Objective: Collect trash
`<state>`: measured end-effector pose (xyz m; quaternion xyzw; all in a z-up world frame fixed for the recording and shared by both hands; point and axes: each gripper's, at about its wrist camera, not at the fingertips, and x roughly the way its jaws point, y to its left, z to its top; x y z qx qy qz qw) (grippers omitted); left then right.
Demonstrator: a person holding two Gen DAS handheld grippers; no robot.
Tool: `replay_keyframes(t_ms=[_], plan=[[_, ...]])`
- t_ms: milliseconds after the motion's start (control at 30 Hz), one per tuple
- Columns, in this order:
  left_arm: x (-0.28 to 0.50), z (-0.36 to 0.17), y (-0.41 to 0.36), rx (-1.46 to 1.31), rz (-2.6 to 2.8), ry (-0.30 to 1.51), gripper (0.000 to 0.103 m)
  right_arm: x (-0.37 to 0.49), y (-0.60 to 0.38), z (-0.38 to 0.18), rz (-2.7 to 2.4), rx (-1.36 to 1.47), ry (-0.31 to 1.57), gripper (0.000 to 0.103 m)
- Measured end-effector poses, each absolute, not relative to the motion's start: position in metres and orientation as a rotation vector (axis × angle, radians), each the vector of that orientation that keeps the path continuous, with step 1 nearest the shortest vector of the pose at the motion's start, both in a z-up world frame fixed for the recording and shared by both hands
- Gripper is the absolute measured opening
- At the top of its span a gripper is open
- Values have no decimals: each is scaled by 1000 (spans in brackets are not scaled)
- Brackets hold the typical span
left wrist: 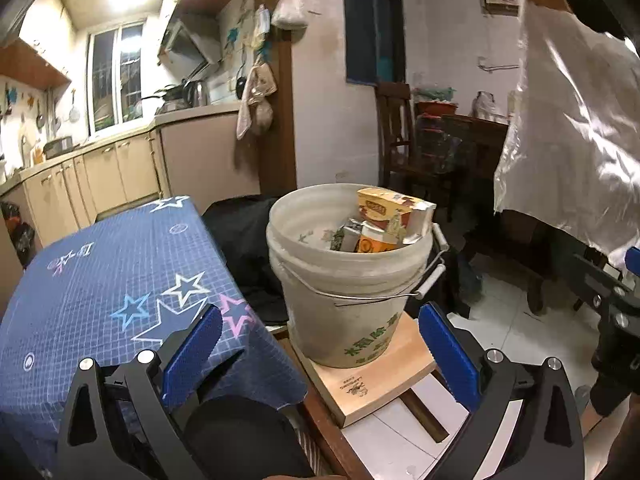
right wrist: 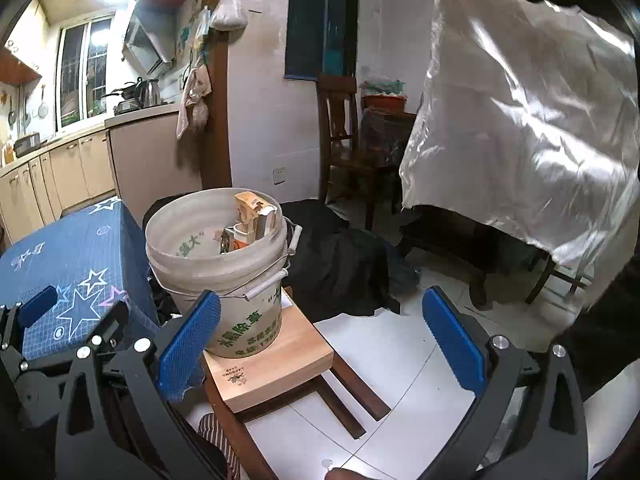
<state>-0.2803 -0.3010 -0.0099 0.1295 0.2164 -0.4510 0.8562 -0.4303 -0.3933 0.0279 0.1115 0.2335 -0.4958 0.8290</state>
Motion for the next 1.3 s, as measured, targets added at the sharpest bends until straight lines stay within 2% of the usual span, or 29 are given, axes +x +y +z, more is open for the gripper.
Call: replay_keyframes(t_ms=[1300], plan=[[-283,-15,-308,331,-969,482,98,-430,-410,19,-996,219,558,98]])
